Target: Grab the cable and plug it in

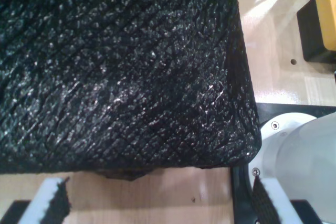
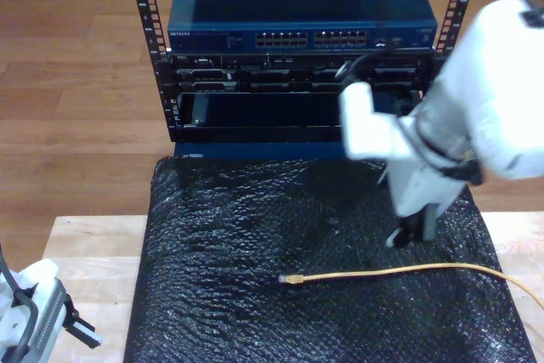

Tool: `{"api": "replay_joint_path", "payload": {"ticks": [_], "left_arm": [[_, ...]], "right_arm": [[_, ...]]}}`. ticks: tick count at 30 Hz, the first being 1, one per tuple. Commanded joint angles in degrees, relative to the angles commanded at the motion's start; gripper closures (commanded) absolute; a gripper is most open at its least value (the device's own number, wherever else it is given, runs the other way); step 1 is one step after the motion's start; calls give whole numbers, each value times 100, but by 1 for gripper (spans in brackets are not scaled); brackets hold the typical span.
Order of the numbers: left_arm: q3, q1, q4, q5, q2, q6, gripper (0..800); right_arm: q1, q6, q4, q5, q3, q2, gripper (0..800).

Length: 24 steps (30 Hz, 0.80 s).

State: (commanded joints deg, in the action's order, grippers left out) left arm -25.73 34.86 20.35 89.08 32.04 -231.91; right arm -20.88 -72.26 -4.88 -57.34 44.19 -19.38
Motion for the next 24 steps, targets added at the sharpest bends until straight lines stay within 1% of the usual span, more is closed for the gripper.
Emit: {"api": "replay_joint_path", "payload": {"ticks": [7, 10, 14, 21, 24], "left_arm": [[0, 0, 0, -9, -9, 0, 0], [0, 0, 0, -9, -18, 0, 0], [0, 0, 0, -9, -18, 0, 0], [0, 0, 0, 0, -26, 9, 0], [0, 0, 0, 9, -26, 0, 0]], "right_arm": [[-325, 281, 35, 440, 9, 519, 6], [-484, 475, 141, 580, 9, 703, 7], [-765, 932, 475, 774, 0, 941, 8], [-1240, 2066, 1363, 914, 26, 1354, 7], [-1319, 2409, 1653, 967, 44, 1503, 8]]}}
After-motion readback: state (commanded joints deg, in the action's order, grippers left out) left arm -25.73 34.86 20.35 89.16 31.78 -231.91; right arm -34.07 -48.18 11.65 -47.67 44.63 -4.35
